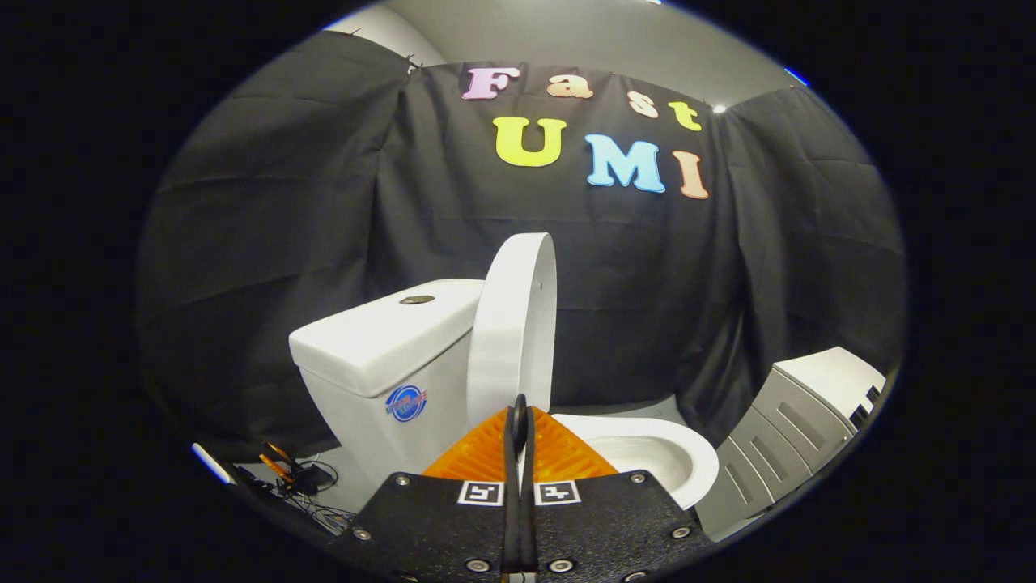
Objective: Open the toilet lid.
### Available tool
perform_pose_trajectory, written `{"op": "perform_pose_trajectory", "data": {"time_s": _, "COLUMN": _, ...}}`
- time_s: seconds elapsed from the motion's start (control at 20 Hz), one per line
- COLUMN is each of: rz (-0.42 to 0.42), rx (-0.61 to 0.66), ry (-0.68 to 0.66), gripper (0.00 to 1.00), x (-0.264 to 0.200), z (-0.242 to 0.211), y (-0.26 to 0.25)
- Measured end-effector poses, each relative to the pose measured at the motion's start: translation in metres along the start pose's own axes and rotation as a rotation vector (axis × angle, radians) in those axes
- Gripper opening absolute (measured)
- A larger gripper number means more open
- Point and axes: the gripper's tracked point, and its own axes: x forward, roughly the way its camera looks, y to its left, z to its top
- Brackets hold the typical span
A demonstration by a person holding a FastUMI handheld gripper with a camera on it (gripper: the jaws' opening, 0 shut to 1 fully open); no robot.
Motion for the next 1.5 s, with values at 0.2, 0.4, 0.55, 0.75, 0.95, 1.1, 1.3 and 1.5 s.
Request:
{"op": "perform_pose_trajectory", "data": {"time_s": 0.2, "rz": 0.033, "rx": -0.055, "ry": -0.016, "gripper": 0.00, "x": 0.003, "z": -0.003, "y": 0.021}}
{"op": "perform_pose_trajectory", "data": {"time_s": 0.4, "rz": 0.057, "rx": -0.085, "ry": -0.033, "gripper": 0.00, "x": 0.007, "z": -0.003, "y": 0.037}}
{"op": "perform_pose_trajectory", "data": {"time_s": 0.55, "rz": 0.053, "rx": -0.125, "ry": -0.039, "gripper": 0.00, "x": 0.009, "z": -0.005, "y": 0.043}}
{"op": "perform_pose_trajectory", "data": {"time_s": 0.75, "rz": 0.061, "rx": -0.153, "ry": -0.050, "gripper": 0.00, "x": 0.013, "z": -0.005, "y": 0.055}}
{"op": "perform_pose_trajectory", "data": {"time_s": 0.95, "rz": 0.054, "rx": -0.146, "ry": -0.052, "gripper": 0.00, "x": 0.014, "z": -0.008, "y": 0.053}}
{"op": "perform_pose_trajectory", "data": {"time_s": 1.1, "rz": 0.059, "rx": -0.130, "ry": -0.050, "gripper": 0.00, "x": 0.016, "z": -0.007, "y": 0.052}}
{"op": "perform_pose_trajectory", "data": {"time_s": 1.3, "rz": 0.053, "rx": -0.147, "ry": -0.058, "gripper": 0.00, "x": 0.017, "z": -0.004, "y": 0.050}}
{"op": "perform_pose_trajectory", "data": {"time_s": 1.5, "rz": 0.067, "rx": -0.145, "ry": -0.057, "gripper": 0.04, "x": 0.020, "z": -0.005, "y": 0.054}}
